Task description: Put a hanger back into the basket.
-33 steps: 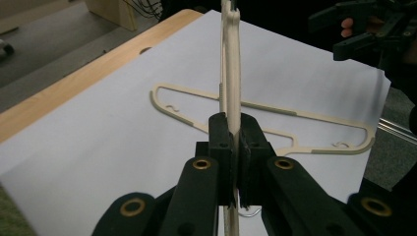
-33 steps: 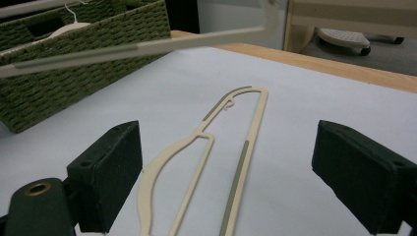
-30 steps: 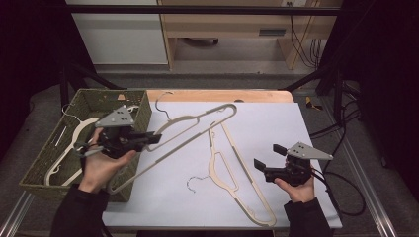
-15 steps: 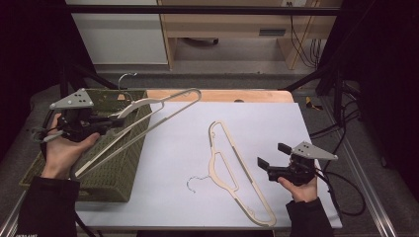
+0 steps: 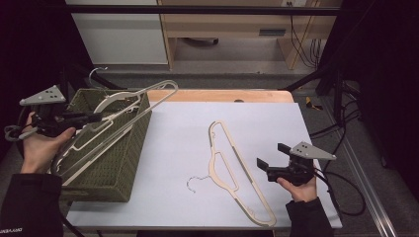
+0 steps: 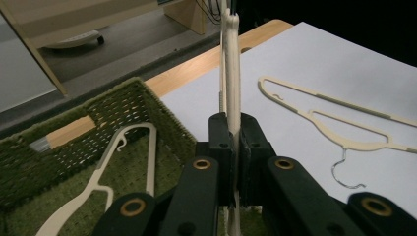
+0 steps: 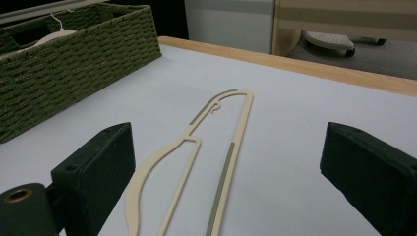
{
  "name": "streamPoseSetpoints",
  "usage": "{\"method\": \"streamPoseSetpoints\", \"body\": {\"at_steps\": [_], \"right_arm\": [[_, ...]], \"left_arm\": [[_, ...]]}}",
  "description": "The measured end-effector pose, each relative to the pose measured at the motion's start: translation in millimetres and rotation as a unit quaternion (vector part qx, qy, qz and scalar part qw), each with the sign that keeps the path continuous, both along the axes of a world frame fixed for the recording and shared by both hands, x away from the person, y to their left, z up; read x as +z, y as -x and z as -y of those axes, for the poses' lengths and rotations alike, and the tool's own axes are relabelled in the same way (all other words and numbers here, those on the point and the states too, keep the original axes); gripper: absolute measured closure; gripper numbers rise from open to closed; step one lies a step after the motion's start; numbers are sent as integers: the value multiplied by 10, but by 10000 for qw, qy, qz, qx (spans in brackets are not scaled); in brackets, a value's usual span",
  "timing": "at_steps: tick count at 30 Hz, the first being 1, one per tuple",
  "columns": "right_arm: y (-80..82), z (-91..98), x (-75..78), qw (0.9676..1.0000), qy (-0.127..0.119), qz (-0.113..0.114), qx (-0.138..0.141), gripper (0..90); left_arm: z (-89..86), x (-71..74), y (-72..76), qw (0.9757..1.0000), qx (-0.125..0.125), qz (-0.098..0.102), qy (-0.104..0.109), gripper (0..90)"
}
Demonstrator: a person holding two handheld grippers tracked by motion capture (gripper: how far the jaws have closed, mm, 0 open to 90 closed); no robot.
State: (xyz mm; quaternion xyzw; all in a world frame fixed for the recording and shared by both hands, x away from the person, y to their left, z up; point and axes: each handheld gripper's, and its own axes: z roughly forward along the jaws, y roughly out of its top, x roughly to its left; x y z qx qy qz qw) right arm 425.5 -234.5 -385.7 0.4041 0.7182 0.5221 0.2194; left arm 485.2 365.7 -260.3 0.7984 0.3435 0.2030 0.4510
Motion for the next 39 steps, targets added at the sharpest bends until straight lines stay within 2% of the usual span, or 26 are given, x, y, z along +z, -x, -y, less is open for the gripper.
{"method": "streamPoseSetpoints", "body": {"at_steps": [11,18,24,33,37,39], "right_arm": [[-5,-6,-6,10000,2,21,5,68],[-9,-15,-12,10000,15,3,11,67],[-9,-10,-10,10000,23,13,15,65],[-11,-7,-13,10000,23,25,5,65],[-10,-9,-16,10000,47,9,13,65],[-9,-9,-14,10000,30,6,13,65]], "left_arm": [[-433,-148,-32,9995,320,-43,56,864],[-596,-200,-71,9988,478,-102,55,864],[-676,-260,-89,9984,554,-81,-39,864],[-798,-404,-121,9973,727,-115,-2,864],[-800,-470,-132,9969,741,-225,-97,864],[-767,-547,-152,9965,757,-329,-109,864]]}}
